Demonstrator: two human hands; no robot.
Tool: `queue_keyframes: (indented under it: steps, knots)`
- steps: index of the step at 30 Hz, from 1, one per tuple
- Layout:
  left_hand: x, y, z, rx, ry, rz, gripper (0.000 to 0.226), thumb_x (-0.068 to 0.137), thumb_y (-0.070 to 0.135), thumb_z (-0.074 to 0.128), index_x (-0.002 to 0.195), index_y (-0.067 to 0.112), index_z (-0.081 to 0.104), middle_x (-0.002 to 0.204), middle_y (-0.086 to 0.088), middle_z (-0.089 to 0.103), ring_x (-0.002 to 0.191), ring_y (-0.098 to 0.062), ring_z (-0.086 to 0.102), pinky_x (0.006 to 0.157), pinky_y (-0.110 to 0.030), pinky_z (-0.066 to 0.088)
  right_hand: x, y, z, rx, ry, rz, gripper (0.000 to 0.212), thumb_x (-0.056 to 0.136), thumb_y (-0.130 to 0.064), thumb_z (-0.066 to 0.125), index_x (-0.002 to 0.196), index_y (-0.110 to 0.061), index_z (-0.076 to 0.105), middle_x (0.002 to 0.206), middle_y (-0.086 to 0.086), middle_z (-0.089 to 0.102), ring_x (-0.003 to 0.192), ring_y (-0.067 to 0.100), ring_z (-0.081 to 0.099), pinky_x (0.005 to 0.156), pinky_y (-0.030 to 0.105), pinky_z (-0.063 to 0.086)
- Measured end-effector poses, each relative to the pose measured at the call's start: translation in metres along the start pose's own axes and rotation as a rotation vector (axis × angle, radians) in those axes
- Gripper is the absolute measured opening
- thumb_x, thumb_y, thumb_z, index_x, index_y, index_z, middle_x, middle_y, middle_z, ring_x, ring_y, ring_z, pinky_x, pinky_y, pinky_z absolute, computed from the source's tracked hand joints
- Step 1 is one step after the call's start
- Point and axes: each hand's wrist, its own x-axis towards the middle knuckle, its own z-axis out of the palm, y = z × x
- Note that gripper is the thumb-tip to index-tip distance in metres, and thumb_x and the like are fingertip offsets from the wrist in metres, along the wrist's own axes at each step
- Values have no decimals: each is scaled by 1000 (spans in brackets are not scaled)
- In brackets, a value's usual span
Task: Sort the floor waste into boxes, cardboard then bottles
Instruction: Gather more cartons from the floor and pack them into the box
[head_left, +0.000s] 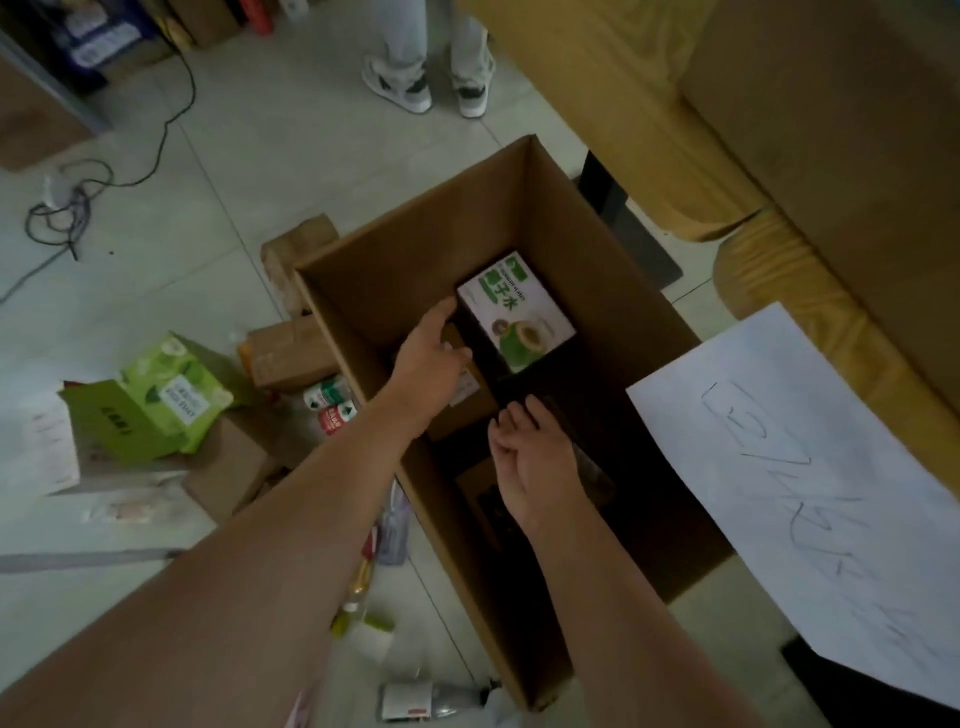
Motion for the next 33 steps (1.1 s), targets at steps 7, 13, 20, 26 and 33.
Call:
queue_keyframes:
  steps: [7, 13, 20, 26, 33]
  knots:
    - [-36, -25, -28, -143, 76, -34, 48, 96, -9, 44, 135, 16, 52, 110, 12, 57, 92, 6, 57, 64, -4, 47, -16, 6, -17, -463, -13, 13, 51, 100, 1, 43, 149, -10, 33, 150, 10, 42, 137, 23, 42, 113, 35, 36]
    - [-80, -80, -96, -223, 424, -47, 49, 88, -8, 41, 106, 27, 70, 110, 4, 70, 98, -18, 68, 89, -44, 56, -58, 68, -68, -1736, -207, 45, 69, 94, -40, 60, 150, -14, 30, 145, 8, 47, 128, 24, 49, 100, 31, 40]
    - [-129, -183, -205, -189, 563, -119, 51, 82, -16, 37, 108, 15, 67, 121, -7, 66, 118, -21, 59, 106, -35, 44, -74, 121, -102, -2005, 102, -346, 51, 98, -12, 47, 148, -20, 36, 127, 15, 61, 113, 33, 60, 87, 31, 46]
    - [-188, -259, -258, -261, 496, -262, 34, 89, -3, 45, 104, 17, 69, 98, 1, 66, 89, -16, 61, 79, -26, 50, -88, 170, -92, -1909, 122, -368, 52, 95, -23, 51, 146, -22, 40, 137, 14, 54, 122, 37, 52, 102, 42, 44]
    - [-249, -342, -309, -322, 388, -311, 29, 93, -1, 44, 105, 16, 65, 86, 10, 66, 68, 4, 62, 52, -2, 42, -95, 247, -73, -1777, 196, -392, 42, 96, -16, 47, 136, -26, 48, 124, 6, 60, 103, 25, 56, 86, 35, 48]
